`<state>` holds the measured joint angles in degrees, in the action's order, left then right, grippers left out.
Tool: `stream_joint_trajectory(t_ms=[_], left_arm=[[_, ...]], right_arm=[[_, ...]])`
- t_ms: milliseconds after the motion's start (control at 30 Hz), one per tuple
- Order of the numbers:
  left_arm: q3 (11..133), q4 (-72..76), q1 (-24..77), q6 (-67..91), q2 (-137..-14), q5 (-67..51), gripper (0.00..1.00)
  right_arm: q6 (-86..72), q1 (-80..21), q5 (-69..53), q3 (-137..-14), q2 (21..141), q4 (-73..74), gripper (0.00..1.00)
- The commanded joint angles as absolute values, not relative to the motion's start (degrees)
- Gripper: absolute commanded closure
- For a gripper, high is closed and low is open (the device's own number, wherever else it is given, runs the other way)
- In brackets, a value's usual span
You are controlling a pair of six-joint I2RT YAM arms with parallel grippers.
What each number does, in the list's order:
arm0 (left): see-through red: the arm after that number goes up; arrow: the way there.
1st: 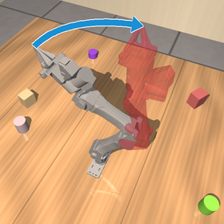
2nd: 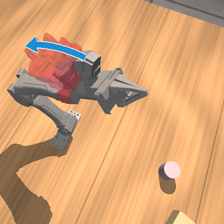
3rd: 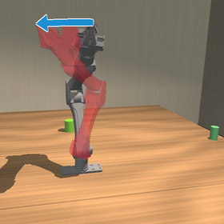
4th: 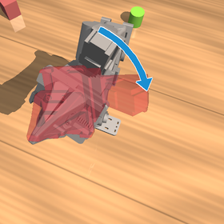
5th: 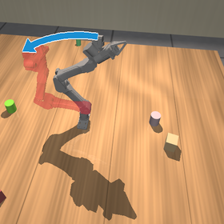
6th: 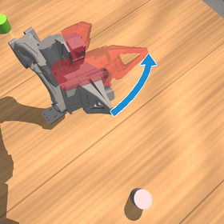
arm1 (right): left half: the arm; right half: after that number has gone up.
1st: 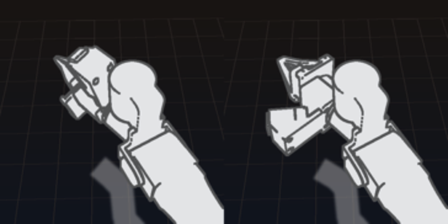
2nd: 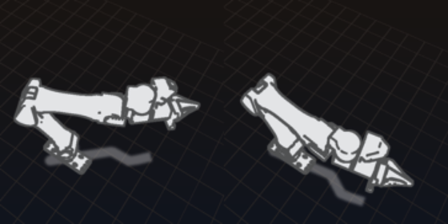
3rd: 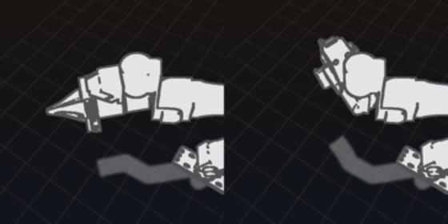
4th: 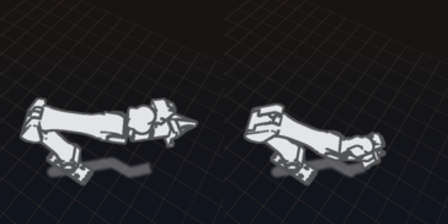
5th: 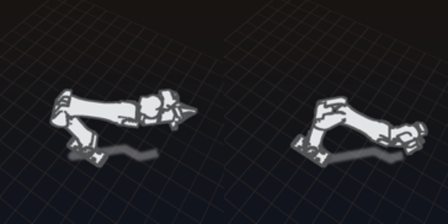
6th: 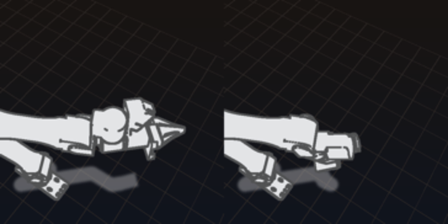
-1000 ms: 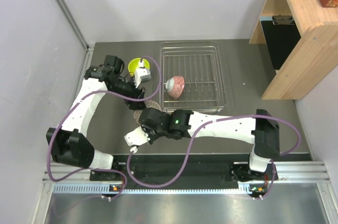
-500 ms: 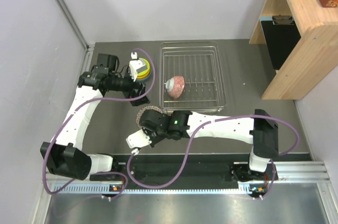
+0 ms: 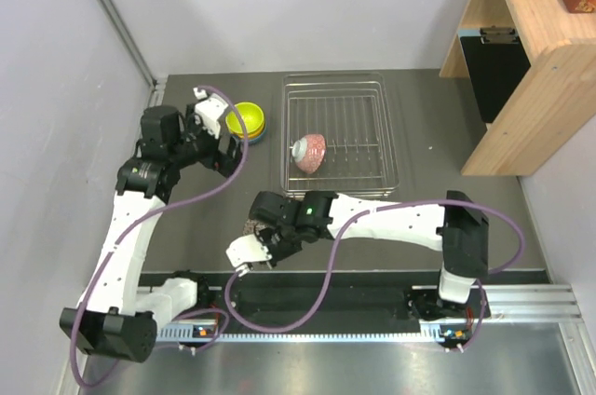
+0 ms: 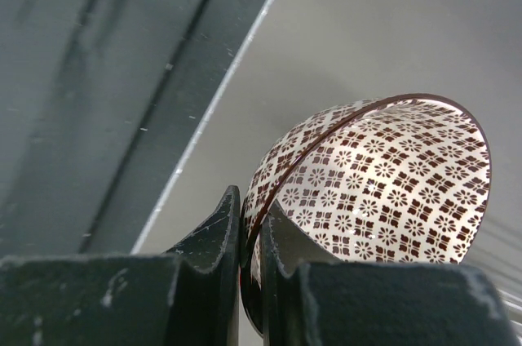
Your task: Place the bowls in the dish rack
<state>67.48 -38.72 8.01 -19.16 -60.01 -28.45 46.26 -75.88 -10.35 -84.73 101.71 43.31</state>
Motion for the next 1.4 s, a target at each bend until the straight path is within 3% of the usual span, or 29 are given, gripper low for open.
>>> stream_joint_trajectory(t_ms=[0,267,433,567,767,933,1033,1367], left_arm=[[66.09,-26.2,1.43,-10.39,-61.78,-17.14,0.01],[61.27,-18.02,-4.48,-6.5,-63.63,-7.3,0.01],[59.24,-18.54,-5.71,-7.03,-65.04,-9.66,0.01],[56.52,-17.93,-5.71,-7.03,-65.39,-12.3,0.01],[54.32,-17.4,-5.8,-7.82,-65.56,-14.33,0.01],[54.14,-17.67,-5.71,-8.7,-66.36,-14.32,0.01],[53.96,-17.67,-5.8,-8.7,-66.1,-15.2,0.01],[53.79,-17.75,-5.71,-9.4,-66.18,-15.91,0.01]], right_arm=[[42.99,-71.38,-21.52,-87.98,94.84,42.19,1.0],[35.61,-61.1,-37.58,-85.35,90.62,36.66,1.0],[25.42,-49.76,-46.13,-81.92,86.93,28.84,1.0],[7.45,-38.96,-56.75,-77.71,84.3,12.11,1.0],[-17.6,-27.43,-62.83,-70.32,84.02,-9.89,1.0],[-42.33,-21.28,-64.86,-63.47,86.3,-39.47,1.0],[-51.4,-19.69,-64.43,-62.14,88.06,-47.35,1.0],[-60.56,-13.72,-56.61,-53.71,86.93,-52.48,1.0]])
